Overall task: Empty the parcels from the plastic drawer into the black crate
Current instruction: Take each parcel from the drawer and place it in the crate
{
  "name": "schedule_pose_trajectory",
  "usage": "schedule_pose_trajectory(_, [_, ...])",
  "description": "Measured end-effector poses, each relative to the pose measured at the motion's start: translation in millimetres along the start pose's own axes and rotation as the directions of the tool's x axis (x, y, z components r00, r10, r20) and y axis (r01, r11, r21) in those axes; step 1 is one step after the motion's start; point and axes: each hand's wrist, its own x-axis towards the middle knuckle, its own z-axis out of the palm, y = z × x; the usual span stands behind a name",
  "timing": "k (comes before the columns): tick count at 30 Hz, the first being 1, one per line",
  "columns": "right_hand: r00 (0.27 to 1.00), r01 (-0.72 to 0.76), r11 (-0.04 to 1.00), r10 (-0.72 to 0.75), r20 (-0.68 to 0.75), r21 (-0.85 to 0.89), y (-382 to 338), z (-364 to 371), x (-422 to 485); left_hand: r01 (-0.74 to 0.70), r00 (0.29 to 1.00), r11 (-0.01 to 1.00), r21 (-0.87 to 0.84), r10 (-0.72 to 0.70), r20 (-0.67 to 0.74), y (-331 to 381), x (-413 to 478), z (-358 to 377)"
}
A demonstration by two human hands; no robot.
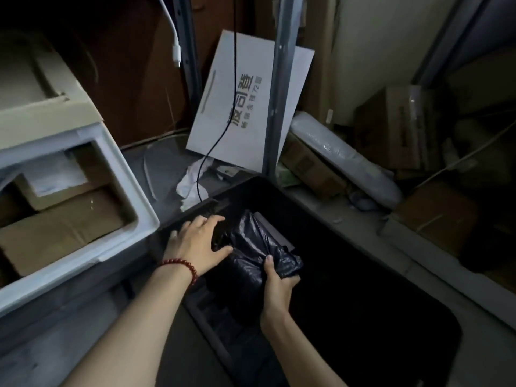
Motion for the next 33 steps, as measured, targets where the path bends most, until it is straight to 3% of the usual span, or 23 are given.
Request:
schedule_pose_trajectory(3, [0.999,-0.05,0.997,0.051,0.012,-0.062,21.0,10.8,14.6,0.001,0.997,0.992,0.125,0.009,-0.08,-18.6,-1.8,2.7])
schedule_pose_trajectory(8, [0.999,-0.025,0.981,0.032,0.031,-0.19,55.2,43.3,31.0,0.004,0.991,0.993,0.117,0.012,-0.13,-35.8,-3.9,10.6])
schedule_pose_trajectory(12, [0.987,-0.017,0.921,0.077,0.138,-0.388,72.7,73.9,35.3,0.031,0.986,0.999,0.043,-0.024,-0.166,-47.5,0.3,11.1])
schedule_pose_trajectory(16, [0.94,0.171,0.753,0.068,0.334,-0.635,71.4,87.6,35.7,0.026,0.985,0.999,0.043,-0.018,-0.172,-52.3,-2.9,13.2])
schedule_pose_trajectory(22, [0.933,0.275,0.464,0.083,0.35,-0.842,51.6,61.3,33.1,0.096,0.982,0.994,0.049,-0.086,-0.168,-55.8,-14.4,0.7])
schedule_pose_trajectory(26, [0.922,0.361,0.418,-0.025,0.387,-0.833,35.7,42.6,11.2,0.183,0.968,0.983,0.022,-0.176,-0.177,-51.8,-33.8,-16.3])
schedule_pose_trajectory(30, [0.825,0.565,0.17,-0.141,0.547,-0.807,7.8,33.9,-24.3,0.232,0.943,0.973,0.004,-0.224,-0.247,-54.1,-65.6,-48.7])
schedule_pose_trajectory(33, [0.722,0.681,0.068,-0.224,0.654,-0.729,-13.6,35.1,-60.7,0.291,0.9,0.957,0.002,-0.273,-0.339,-66.3,-98.6,-75.6])
